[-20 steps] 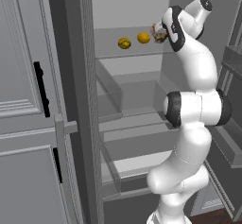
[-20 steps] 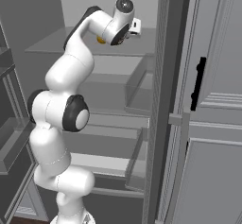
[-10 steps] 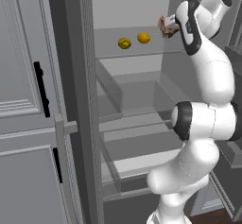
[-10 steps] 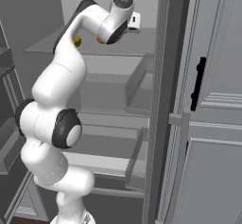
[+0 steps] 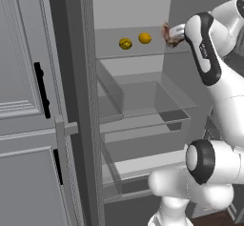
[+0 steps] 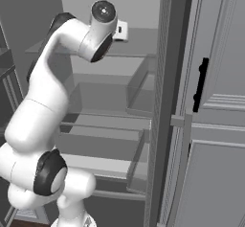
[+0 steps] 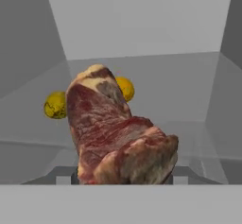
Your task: Place one lemon and one steak in each tupperware on the nearby counter, to pack two identical lunches.
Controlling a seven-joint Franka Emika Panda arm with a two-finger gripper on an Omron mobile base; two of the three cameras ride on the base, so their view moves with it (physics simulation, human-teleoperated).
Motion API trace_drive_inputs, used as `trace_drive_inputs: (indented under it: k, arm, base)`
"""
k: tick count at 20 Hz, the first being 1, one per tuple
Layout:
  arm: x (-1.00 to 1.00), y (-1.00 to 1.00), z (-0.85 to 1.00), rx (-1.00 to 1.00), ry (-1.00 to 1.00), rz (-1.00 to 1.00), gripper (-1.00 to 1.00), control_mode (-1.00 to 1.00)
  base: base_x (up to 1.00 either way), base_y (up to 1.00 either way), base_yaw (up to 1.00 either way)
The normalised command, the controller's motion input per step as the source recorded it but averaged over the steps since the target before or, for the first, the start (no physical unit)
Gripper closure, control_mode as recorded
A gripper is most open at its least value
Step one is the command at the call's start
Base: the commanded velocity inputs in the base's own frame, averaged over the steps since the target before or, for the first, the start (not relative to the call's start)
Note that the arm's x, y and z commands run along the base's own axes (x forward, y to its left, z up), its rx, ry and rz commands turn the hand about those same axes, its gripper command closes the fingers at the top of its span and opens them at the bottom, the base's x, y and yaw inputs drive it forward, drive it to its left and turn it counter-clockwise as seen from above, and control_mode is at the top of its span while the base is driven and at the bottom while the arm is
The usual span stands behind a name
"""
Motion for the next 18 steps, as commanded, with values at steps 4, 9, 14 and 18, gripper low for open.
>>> trace_drive_inputs:
  k: [4, 9, 14, 18]
  arm:
    - [-1.0, 0.34, -0.05, -0.1, 0.29, 0.0, 1.0, -1.0]
    - [-0.96, 0.16, -0.13, -0.1, 0.44, 0.0, 1.0, -1.0]
    - [-0.95, 0.0, -0.16, -0.04, 0.41, -0.01, 1.0, -1.0]
    - [-0.92, 0.0, -0.6, 0.0, 0.01, 0.0, 1.0, -1.0]
  base:
    - [0.0, 0.0, 0.0]
    - [0.0, 0.0, 0.0]
    - [0.0, 0.0, 0.0]
    - [0.0, 0.0, 0.0]
